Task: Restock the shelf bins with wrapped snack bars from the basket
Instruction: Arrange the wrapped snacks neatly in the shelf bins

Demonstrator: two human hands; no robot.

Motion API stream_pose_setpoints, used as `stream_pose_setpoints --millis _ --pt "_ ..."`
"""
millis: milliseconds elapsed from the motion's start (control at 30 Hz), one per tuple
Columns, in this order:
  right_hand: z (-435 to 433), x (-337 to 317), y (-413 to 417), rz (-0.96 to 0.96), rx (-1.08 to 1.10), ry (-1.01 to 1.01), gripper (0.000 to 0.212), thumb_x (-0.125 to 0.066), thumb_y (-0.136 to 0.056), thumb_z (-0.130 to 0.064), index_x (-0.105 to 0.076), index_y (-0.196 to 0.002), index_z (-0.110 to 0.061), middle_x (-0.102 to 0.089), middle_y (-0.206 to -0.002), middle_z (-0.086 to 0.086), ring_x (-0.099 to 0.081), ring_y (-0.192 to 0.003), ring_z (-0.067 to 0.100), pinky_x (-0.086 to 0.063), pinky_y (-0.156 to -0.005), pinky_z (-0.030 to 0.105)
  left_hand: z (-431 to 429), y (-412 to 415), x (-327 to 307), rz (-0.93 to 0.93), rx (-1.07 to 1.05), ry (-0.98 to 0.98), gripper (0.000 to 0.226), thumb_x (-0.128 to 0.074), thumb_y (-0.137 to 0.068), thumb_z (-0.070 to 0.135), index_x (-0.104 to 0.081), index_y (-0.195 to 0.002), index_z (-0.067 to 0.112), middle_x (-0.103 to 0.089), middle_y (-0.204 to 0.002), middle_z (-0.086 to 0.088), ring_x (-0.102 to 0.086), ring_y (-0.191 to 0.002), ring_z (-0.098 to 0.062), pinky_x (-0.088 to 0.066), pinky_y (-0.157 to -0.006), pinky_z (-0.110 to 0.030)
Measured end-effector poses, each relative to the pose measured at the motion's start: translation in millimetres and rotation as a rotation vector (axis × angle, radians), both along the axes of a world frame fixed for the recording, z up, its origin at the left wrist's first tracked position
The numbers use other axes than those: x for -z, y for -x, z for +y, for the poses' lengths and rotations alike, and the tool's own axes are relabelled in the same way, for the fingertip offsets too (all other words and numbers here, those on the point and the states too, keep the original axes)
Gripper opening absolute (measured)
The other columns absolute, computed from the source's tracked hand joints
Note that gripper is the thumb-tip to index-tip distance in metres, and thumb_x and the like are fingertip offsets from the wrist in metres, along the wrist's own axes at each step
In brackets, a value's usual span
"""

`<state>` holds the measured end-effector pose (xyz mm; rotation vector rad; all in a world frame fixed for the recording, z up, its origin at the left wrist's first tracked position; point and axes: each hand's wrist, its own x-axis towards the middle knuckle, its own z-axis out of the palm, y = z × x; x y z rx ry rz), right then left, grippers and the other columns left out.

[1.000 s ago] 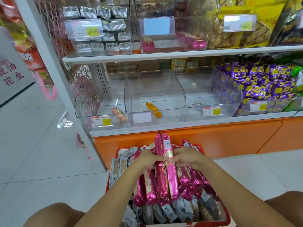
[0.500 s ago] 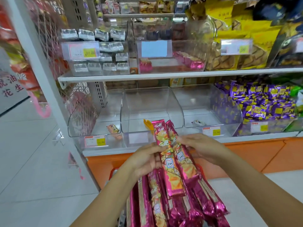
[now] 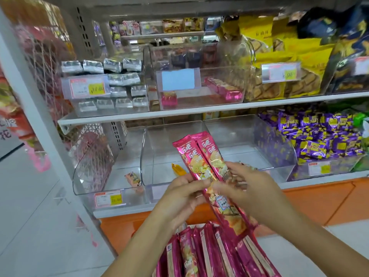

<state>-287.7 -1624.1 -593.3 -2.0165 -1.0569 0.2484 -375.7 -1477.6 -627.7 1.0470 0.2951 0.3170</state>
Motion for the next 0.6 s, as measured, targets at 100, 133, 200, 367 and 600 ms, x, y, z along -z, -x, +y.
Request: stream_pose_setpoints --millis 100,133,200,367,600 --pt "1.0 -15.1 17.0 -0.337 0.03 0.32 0.1 -0.054 -0.066 -0.079 -0.01 -0.147 -0.04 -0.035 -0.123 -0.024 -0.04 -0.114 -0.003 -0.037 -0.088 0.016 -3.2 -2.8 -18.4 -0.073 -0.001 -0.025 0.033 -0.067 -0.071 0.005 -0.067 -0.103 -0.002 -0.069 -0.104 -0.022 -0.069 -0.092 -0.028 -0.058 -0.078 -0.035" --pt "3.8 -17.2 15.3 -0.377 0.068 0.309 0.108 -0.059 -0.072 -0.072 0.001 -0.152 -0.031 -0.033 -0.129 -0.017 -0.04 -0.118 0.002 -0.038 -0.089 0.018 -4.2 -3.6 -27.0 -0.095 0.008 -0.053 0.029 -0.066 -0.071 0.005 -0.069 -0.1 0.001 -0.071 -0.101 -0.018 -0.07 -0.089 -0.025 -0.057 -0.075 -0.033" --pt "8.7 -24.2 6.5 -0.381 0.097 0.163 0.106 -0.065 -0.074 -0.058 0.0 -0.153 -0.029 -0.04 -0.125 -0.012 -0.048 -0.115 0.007 -0.042 -0.089 0.022 -2.1 -7.0 -47.0 -0.114 0.015 -0.149 0.026 -0.069 -0.072 0.006 -0.069 -0.098 0.003 -0.073 -0.096 -0.013 -0.071 -0.082 -0.019 -0.057 -0.071 -0.028" --pt "10.8 -90.3 -11.9 -0.221 0.101 -0.113 0.077 -0.076 -0.069 -0.039 -0.033 -0.132 -0.045 -0.054 -0.096 -0.03 -0.056 -0.084 -0.016 -0.04 -0.067 0.0 24.3 -15.2 -118.2 -0.167 -0.065 -0.565 0.032 -0.069 -0.08 0.013 -0.067 -0.11 0.005 -0.071 -0.107 -0.01 -0.067 -0.098 -0.019 -0.054 -0.089 -0.028" --pt "53.1 -207.2 -59.5 -0.277 0.138 0.092 0.075 -0.077 -0.061 -0.049 -0.049 -0.129 -0.034 -0.057 -0.095 -0.012 -0.059 -0.081 0.009 -0.048 -0.077 0.03 106.5 -33.1 -184.2 -0.066 -0.723 -1.571 0.029 -0.055 -0.092 0.014 -0.062 -0.121 0.015 -0.065 -0.118 0.001 -0.06 -0.107 -0.013 -0.042 -0.091 -0.019"
